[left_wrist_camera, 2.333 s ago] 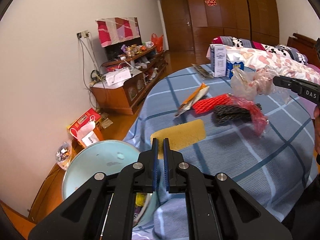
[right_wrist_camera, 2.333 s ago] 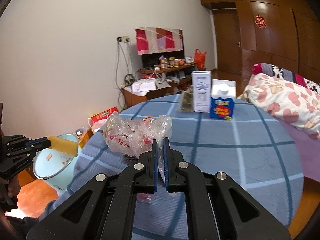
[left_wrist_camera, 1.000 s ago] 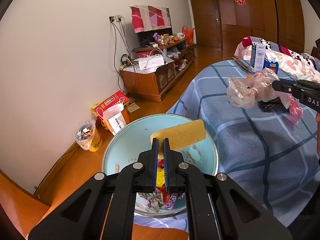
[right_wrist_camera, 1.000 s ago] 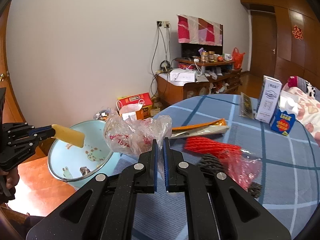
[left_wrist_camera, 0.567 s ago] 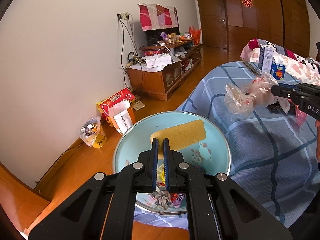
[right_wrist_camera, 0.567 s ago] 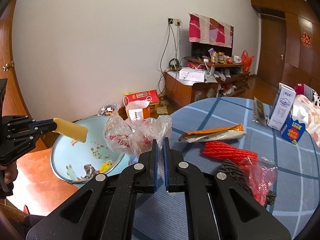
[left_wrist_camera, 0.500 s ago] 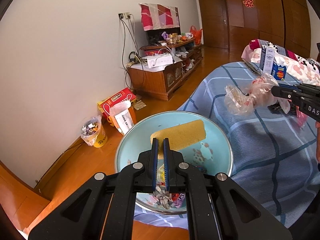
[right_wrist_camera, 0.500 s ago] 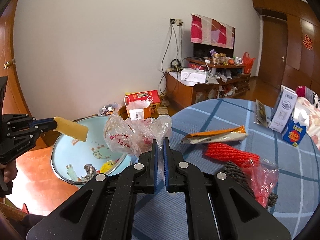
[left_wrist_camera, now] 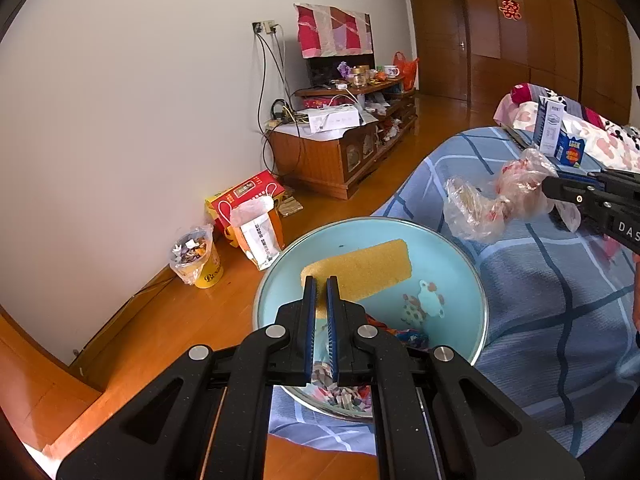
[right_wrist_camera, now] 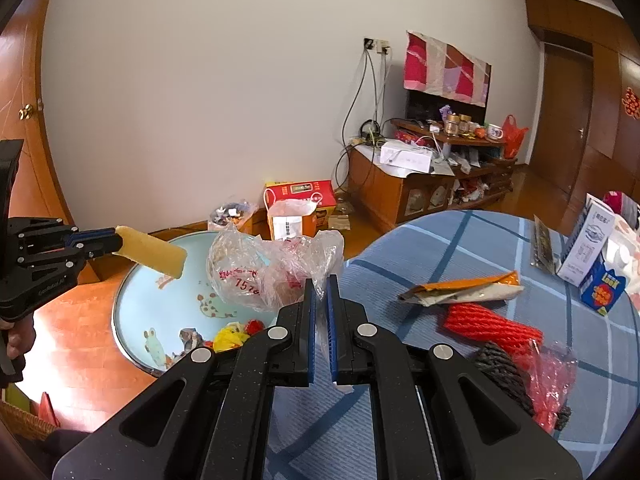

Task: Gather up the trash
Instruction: 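Carry the yellow sponge and clear plastic bag with both grippers over the bucket, then open both grippers to drop the sponge and plastic bag into the bucket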

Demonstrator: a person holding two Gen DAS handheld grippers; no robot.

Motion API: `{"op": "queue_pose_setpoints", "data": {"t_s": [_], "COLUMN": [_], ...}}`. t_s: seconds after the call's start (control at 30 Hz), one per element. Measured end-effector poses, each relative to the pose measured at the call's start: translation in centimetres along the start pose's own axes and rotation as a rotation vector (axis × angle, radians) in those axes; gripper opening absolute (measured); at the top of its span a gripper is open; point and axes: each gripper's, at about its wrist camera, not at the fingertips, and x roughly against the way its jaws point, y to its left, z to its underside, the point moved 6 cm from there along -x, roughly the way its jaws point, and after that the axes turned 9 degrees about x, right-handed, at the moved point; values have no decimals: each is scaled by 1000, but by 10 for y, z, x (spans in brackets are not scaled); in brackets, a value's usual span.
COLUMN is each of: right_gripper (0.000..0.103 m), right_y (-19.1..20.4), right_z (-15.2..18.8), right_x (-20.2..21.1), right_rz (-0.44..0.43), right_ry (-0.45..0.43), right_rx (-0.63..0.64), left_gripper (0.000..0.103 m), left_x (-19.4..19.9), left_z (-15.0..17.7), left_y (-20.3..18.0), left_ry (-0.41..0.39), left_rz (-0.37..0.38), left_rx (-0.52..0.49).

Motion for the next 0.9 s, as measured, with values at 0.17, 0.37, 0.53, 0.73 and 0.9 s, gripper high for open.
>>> {"op": "queue_pose_setpoints", "data": {"t_s": [0.17, 0.37, 0.53, 0.73, 0.9], "right_gripper": [6, 6, 6, 18, 47], "right_y": [8, 14, 19, 29, 35], "right_z": [-3, -5, -6, -9, -4], "right_x": [-4, -9, -11, -18, -26], "right_rz": [-9, -21, -34, -71, -89], "right_ry": [4, 8, 13, 18, 36], "right_rx": [15, 26, 40, 63, 70], "left_gripper": [5, 5, 5, 9, 34], "left_x": [-1, -4, -5, -7, -8], "left_z": [1, 2, 2, 5, 12], "left_y": [2, 6, 5, -2, -14], "left_ry": [4, 12, 16, 15, 21], "left_rz": [-5, -14, -12, 14, 33], "left_rx": [6, 17, 21, 20, -3]}}
